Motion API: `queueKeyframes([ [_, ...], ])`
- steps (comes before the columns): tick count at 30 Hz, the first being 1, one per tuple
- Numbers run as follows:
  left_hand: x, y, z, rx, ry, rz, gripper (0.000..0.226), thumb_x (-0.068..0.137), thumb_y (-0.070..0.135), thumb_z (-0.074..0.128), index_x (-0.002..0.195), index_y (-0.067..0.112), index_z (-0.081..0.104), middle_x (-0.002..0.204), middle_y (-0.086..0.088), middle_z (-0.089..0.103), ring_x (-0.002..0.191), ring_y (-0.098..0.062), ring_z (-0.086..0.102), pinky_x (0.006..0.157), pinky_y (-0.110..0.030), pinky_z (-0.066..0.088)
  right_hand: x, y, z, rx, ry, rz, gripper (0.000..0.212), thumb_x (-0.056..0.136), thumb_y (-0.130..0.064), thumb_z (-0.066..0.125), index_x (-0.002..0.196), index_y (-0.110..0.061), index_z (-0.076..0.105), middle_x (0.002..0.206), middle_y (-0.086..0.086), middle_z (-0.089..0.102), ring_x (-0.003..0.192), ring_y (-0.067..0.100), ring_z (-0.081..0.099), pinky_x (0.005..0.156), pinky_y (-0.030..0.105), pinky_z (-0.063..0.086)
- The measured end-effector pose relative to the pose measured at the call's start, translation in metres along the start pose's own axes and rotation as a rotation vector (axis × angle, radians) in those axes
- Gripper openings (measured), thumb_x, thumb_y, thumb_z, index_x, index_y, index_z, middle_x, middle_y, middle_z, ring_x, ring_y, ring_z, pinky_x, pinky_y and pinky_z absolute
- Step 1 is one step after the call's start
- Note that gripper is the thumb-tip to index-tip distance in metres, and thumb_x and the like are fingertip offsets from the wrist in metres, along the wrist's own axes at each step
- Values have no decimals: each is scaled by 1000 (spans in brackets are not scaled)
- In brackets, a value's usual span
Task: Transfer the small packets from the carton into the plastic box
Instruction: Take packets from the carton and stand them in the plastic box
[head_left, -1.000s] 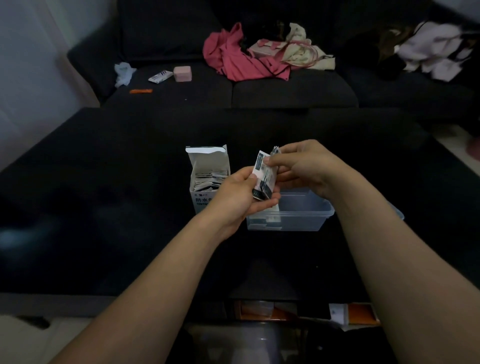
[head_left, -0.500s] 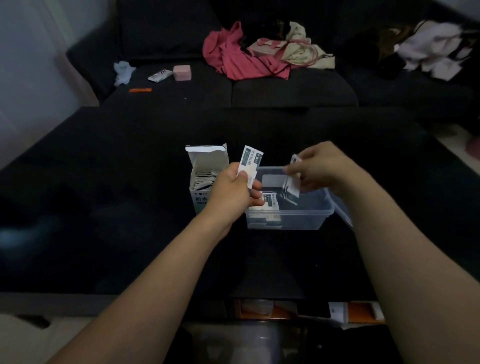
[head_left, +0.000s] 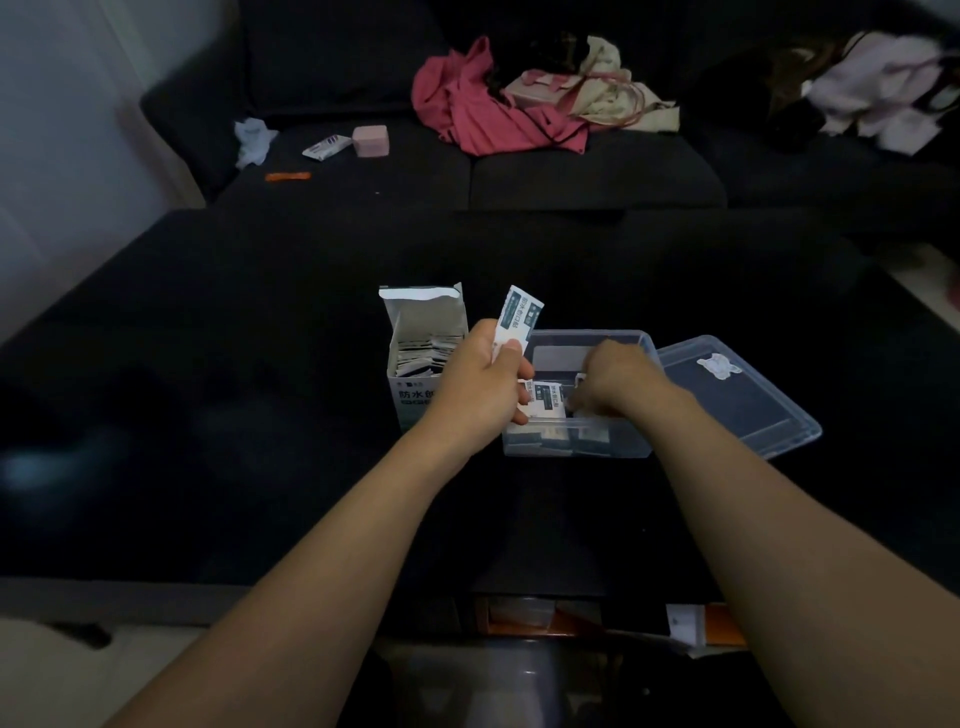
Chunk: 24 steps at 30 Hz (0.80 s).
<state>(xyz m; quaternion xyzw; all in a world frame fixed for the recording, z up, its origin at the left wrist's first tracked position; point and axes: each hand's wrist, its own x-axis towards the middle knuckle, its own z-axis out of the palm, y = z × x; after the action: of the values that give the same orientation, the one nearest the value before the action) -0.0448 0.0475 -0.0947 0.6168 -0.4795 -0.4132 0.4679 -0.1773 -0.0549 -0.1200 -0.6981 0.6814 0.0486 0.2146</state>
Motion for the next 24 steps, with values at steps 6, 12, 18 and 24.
queueKeyframes([
  [6,0,1,2,-47,8,-21,22,109,22,39,126,19,53,90,-3,58,70,-11,54,55,-23,51,0,1,-5,62,-84,-25,40,91,-36,67,119,-7,66,110,11,68,90,24,65,67,31,47],
  [12,0,-1,1,-7,5,-20,21,109,23,39,123,17,54,90,-4,59,70,-13,56,56,-27,50,-4,-2,-9,28,-74,-69,26,101,-23,47,107,-6,66,106,8,64,85,23,61,69,29,46],
  [18,0,-2,0,-15,-3,-18,21,109,23,40,123,18,54,90,-4,59,71,-13,56,55,-26,50,-7,0,-11,-87,-98,-98,32,94,-12,61,125,-5,66,125,12,68,111,25,66,93,34,55],
  [24,0,-2,0,-7,-14,-12,22,108,23,40,125,18,54,92,-4,59,74,-14,57,58,-27,52,-12,1,-10,-80,-88,-142,43,89,-21,73,130,-10,64,132,9,63,118,24,61,100,37,51],
])
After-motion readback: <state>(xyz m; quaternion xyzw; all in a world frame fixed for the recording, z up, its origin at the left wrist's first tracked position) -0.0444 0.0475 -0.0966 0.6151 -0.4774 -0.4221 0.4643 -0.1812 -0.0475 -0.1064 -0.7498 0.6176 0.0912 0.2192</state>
